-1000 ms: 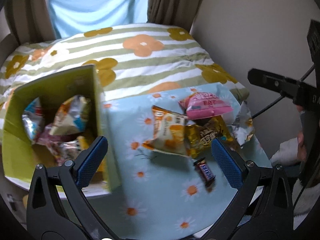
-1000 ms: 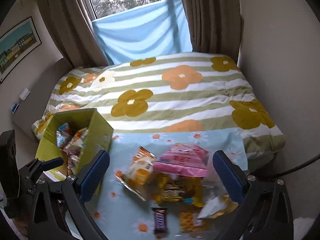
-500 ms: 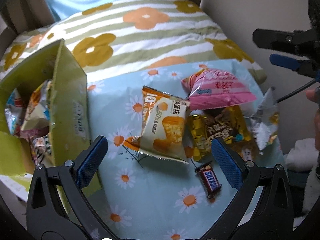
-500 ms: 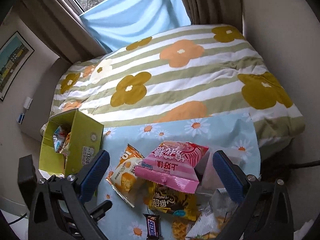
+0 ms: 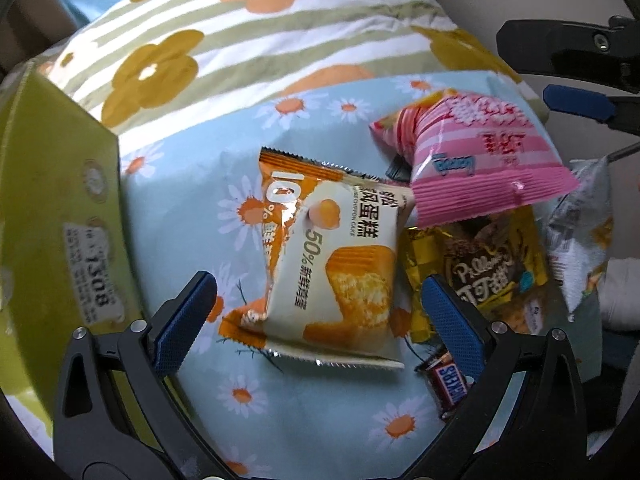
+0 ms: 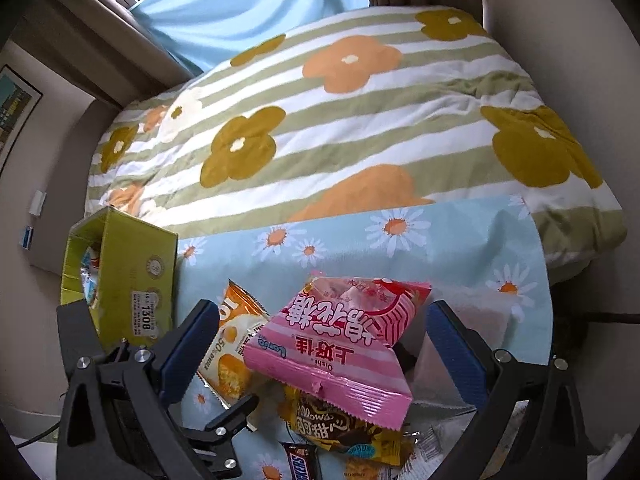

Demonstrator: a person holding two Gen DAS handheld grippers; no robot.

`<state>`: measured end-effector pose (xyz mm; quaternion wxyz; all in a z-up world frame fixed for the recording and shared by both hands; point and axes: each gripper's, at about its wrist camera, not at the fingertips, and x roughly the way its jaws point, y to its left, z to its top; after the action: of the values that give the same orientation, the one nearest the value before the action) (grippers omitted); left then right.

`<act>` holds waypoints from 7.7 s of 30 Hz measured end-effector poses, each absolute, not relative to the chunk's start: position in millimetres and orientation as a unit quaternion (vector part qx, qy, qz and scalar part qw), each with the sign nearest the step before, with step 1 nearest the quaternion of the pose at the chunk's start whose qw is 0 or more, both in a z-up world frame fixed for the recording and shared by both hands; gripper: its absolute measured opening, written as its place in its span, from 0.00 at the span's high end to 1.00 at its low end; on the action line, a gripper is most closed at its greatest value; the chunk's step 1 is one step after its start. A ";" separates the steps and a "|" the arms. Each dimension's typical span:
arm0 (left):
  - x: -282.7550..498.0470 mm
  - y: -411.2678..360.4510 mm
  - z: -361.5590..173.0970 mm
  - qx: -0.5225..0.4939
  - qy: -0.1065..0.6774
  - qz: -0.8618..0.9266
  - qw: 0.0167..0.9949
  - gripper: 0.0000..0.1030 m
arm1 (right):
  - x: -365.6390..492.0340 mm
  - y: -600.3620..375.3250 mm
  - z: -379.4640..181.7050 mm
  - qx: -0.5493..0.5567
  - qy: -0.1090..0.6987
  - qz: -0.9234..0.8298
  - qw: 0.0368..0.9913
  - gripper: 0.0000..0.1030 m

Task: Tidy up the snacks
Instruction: 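Grasp the orange-white cake packet with the left tool while the right tool grasps the pink bag, then carry both packets over the yellow box and open both tools to drop them, then move both tools back toward the remaining snacks on the bed, then grasp the yellow Pillows packet with the left tool while the right tool grasps the grey corn chip bag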

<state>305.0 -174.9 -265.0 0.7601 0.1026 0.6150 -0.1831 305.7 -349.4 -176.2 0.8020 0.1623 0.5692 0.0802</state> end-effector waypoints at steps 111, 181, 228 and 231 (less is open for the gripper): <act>270.0 214.3 -127.7 -0.035 0.493 -0.058 0.867 0.44 | 257.7 -53.0 -85.3 0.070 0.474 0.132 0.868 0.19; 207.0 70.5 -101.9 0.076 0.440 -0.265 0.854 0.00 | 134.0 -154.7 -70.6 0.091 0.452 -0.074 0.884 0.00; 252.0 -277.7 -281.7 0.342 0.516 -0.405 0.673 0.38 | 139.5 -386.1 -209.1 0.155 0.503 -0.127 0.840 0.01; 254.9 -274.9 -280.5 0.331 0.515 -0.412 0.675 0.40 | 141.2 -387.9 -211.0 0.159 0.504 -0.131 0.839 0.01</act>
<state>254.9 -274.9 -280.5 0.6746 0.3312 0.5153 -0.4119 141.2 -387.9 -211.0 0.8389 0.1588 0.5038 -0.1312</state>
